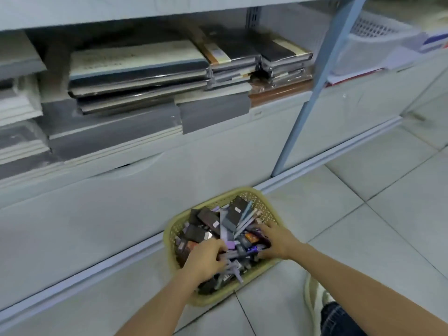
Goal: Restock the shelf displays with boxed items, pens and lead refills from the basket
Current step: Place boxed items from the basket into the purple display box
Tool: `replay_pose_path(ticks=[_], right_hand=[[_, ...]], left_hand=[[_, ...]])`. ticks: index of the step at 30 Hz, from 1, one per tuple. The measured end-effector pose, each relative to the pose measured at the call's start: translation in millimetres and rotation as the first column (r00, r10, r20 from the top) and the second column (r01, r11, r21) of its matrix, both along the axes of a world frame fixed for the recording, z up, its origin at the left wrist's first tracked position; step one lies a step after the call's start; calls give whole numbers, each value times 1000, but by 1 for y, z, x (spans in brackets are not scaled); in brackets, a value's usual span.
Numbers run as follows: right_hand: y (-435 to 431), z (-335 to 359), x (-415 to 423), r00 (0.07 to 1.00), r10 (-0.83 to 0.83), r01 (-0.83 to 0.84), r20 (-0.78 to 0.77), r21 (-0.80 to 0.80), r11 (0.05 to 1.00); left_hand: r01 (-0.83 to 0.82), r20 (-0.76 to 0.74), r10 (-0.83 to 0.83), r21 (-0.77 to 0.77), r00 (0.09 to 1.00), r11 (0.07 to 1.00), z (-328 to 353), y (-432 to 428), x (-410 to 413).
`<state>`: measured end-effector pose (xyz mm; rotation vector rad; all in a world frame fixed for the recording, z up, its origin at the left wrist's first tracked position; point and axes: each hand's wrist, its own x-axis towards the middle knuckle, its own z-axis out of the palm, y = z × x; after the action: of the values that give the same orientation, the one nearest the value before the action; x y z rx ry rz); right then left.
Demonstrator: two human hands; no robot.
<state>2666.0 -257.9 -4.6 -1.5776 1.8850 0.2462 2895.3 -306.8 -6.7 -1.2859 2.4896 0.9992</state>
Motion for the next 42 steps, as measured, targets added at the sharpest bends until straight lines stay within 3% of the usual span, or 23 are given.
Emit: replay_pose_path(ticks=[3,7,10,13,15,16,18,19,22,23,25,28,30,32,33,35,39,42], right_hand=[[5,-30,0,990,56,-51,-130,36,998],[0,-43,-2,966,143,-171,-215,-118,978],[-9,-35,-12,973,205,-226,-109,-240,944],[-14,-19,-21,991,83,-42,102,-356,934],[-15,-11,-21,980,-44,127,192,-444,887],[-15,-8,-17,970,-85,190,228,-489,851],[-14,-3,-2,953,-80,234,291,-546,804],[-12,-1,9,952,-42,213,303,-560,801],[-6,2,35,899,95,141,428,-488,861],[-5,2,37,854,123,122,505,-425,897],[-7,3,31,762,92,108,640,-266,958],[-16,2,17,703,-115,327,702,-174,929],[-22,-11,5,825,-222,409,521,-277,870],[-25,-27,1,963,-162,215,217,-249,944],[-24,-37,2,985,-114,136,131,-176,975],[-23,-51,7,991,-106,116,82,-127,985],[-23,-65,11,996,-81,86,28,-238,967],[-23,-69,6,996,-70,79,54,-206,975]], left_hand=[[54,75,-47,-99,996,994,-26,1,-6],[53,121,-32,-176,992,983,-47,-1,-3],[-28,28,34,-206,999,978,-53,-7,-2],[-230,-154,202,-196,967,953,-48,-9,-10],[-348,-278,332,-12,902,937,-38,-7,-18],[-364,-309,411,199,858,910,-31,-6,-25],[-282,-313,597,660,739,696,-13,-1,-46],[-247,-297,688,780,663,575,-8,2,-58],[-374,-130,929,889,346,264,-2,4,-80],[-424,-105,958,880,266,214,-4,1,-79],[-466,-96,973,865,210,186,-14,-8,-67],[-435,-100,977,884,188,174,-29,-22,-40],[-415,-126,963,883,237,218,-35,-27,-26],[-447,-144,940,851,309,277,-41,-30,-14],[-452,-149,931,841,333,296,-45,-30,-9],[-443,-147,920,841,364,310,-51,-32,-2],[-438,-146,895,831,422,343,-58,-30,-3],[-450,-146,882,815,449,364,-59,-30,-4]])
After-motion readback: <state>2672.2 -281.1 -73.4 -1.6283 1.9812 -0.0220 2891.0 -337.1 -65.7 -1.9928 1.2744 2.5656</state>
